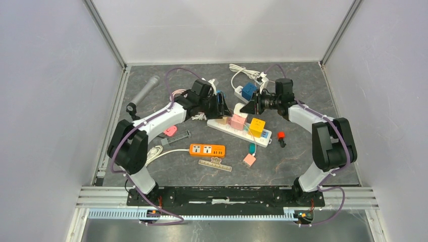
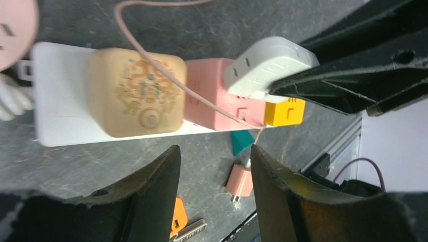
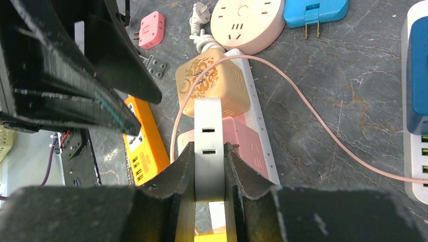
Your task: Pull the plug off the socket
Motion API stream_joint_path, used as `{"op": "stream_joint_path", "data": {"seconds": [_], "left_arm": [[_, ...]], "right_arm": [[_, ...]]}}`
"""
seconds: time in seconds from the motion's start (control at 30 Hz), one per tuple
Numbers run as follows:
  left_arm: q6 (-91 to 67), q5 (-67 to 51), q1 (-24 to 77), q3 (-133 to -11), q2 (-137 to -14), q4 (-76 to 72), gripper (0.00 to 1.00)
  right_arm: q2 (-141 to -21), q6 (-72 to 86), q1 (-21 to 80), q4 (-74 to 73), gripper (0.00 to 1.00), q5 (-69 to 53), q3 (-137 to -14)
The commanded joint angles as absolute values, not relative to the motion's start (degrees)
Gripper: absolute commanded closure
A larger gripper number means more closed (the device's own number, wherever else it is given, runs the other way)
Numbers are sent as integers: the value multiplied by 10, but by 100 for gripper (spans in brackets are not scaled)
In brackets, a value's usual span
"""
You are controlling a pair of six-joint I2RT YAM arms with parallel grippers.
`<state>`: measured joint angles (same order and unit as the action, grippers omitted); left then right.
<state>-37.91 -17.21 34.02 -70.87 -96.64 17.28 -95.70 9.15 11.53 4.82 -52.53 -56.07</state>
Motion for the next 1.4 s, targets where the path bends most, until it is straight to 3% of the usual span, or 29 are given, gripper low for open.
{"op": "stream_joint_path", "data": {"seconds": [0.0, 0.27, 0.53, 1.0, 1.37], "left_arm": [[-399, -202, 367, -700, -981, 134, 41], [-396, -176, 381, -688, -1006, 131, 47], [-419, -155, 381, -677, -1026, 103, 48], [-449, -136, 382, -633, -982, 40, 43], [-471, -137, 382, -601, -954, -16, 31]], "right_arm": [[-939, 78, 122, 53, 100, -515, -533], [-934, 102, 127, 107, 100, -508, -458], [-915, 104, 130, 101, 100, -504, -482], [-888, 117, 131, 95, 100, -503, -509], [-886, 118, 131, 94, 100, -501, -504]]}}
